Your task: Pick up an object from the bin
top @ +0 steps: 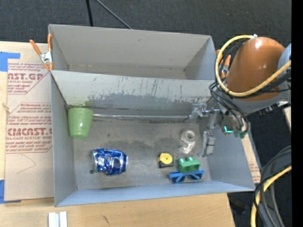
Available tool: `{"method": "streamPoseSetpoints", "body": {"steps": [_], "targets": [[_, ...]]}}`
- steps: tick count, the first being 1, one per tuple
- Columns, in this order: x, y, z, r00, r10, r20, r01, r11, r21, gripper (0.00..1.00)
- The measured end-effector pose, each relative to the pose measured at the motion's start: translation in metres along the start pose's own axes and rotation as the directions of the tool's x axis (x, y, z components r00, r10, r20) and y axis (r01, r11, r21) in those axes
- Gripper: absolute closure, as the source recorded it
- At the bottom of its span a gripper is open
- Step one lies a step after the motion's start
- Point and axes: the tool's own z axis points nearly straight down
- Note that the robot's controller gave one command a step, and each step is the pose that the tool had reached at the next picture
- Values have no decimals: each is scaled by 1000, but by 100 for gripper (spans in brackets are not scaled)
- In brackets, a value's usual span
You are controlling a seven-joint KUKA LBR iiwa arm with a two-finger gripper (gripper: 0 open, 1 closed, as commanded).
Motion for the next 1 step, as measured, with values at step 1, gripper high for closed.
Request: {"method": "streamPoseSetpoints", "body": {"steps": [1], "targets": [[10,44,35,997,72,3,-72,997,-2,0]]}}
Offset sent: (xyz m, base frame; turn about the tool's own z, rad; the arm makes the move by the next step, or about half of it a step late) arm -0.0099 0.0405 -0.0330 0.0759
